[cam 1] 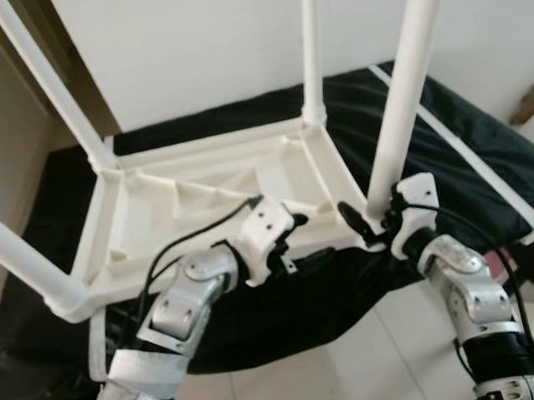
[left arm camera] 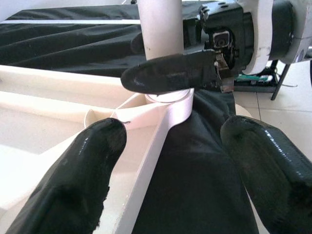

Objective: Building children table

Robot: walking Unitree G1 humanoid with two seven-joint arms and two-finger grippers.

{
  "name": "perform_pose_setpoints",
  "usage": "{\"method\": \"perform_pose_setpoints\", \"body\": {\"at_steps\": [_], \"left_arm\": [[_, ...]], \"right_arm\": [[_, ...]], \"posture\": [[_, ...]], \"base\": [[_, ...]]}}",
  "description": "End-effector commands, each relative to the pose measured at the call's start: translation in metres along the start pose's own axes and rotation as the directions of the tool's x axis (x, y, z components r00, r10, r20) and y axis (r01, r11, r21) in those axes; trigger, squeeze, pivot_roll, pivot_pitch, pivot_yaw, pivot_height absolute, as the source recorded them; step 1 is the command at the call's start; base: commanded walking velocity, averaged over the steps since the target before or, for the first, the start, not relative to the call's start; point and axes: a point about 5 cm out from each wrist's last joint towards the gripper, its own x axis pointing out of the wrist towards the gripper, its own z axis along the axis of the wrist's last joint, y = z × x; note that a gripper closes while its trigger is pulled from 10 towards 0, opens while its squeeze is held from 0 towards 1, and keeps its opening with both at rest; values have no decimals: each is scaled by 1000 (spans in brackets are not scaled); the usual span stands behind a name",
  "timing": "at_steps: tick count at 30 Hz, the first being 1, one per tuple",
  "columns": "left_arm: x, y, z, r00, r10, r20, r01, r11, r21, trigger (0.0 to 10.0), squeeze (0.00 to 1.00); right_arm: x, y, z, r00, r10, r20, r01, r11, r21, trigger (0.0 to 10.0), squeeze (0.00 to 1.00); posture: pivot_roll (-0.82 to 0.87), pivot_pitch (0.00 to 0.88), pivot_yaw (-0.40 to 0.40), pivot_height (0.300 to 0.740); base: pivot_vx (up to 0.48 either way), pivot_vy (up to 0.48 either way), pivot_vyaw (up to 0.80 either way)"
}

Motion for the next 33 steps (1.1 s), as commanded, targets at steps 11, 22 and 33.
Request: {"method": "perform_pose_setpoints", "body": {"at_steps": [11,22,33], "left_arm": [[5,-1,5,999,-43,21,43,999,-4,10000,0],[5,-1,7,999,-37,30,38,999,-20,10000,0],[3,-1,4,999,-15,35,17,999,-40,10000,0]], "right_arm": [[12,-1,3,984,177,-26,-179,980,-87,2863,0],[6,1,-7,974,223,-49,-226,971,-75,0,0],[4,-2,-12,991,126,-44,-128,991,-50,10000,0]], "posture": [[-95,0,117,740],[-96,0,121,740],[-96,0,102,740]], "base": [[0,0,0],[0,0,0],[0,0,0]]}}
